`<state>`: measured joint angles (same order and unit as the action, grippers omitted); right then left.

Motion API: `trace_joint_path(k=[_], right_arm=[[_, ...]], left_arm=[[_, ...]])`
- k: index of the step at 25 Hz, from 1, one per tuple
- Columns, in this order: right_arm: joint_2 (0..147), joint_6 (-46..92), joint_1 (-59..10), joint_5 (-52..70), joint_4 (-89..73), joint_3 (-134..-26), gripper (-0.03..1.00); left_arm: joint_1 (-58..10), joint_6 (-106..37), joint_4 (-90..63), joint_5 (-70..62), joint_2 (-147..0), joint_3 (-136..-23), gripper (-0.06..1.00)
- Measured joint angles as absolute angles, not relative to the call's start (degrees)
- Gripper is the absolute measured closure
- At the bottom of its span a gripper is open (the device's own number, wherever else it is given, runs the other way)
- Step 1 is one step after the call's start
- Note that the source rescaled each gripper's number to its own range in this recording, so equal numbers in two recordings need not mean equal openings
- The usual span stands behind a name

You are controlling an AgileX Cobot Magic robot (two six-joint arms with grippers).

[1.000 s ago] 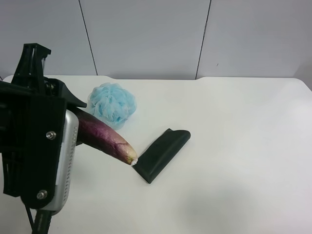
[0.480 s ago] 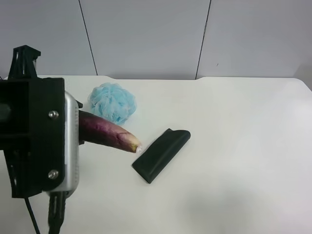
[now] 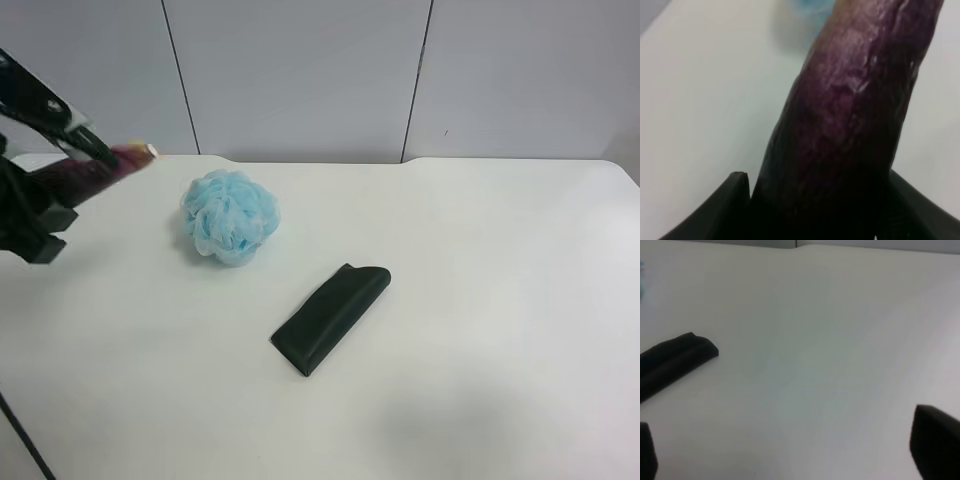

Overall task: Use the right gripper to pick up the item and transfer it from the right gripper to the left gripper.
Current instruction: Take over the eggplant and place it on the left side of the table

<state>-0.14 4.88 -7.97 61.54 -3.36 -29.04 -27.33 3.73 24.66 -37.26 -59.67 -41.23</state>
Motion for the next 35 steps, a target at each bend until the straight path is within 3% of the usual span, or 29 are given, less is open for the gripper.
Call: trace_joint_path(k=[3, 6, 21, 28, 35], right_arm=[[-0.1, 4.9, -8.0, 61.5, -3.4, -29.0, -0.03], [-0.1, 4.9, -8.0, 61.5, -3.4, -29.0, -0.03], [-0.1, 4.9, -8.0, 61.5, -3.4, -29.0, -0.03], [-0.1, 4.8, -8.0, 61.5, -3.4, -29.0, -0.03], [-0.1, 4.7, -8.0, 61.5, -3.4, -29.0, -0.03]], left_arm=[[-17.7, 2.0, 18.5, -35.0, -60.5, -41.2, 0.94], [-13.3, 0.5, 12.9, -33.4, -62.7, -41.2, 0.94], [-10.3, -3.5, 0.9, -34.0, -82.3, -41.2, 0.94], [-4.5, -3.9, -3.9, -29.5, -89.3, -41.6, 0.94], [-4.1, -4.1, -4.6, -24.8, -95.3, -41.6, 0.94]])
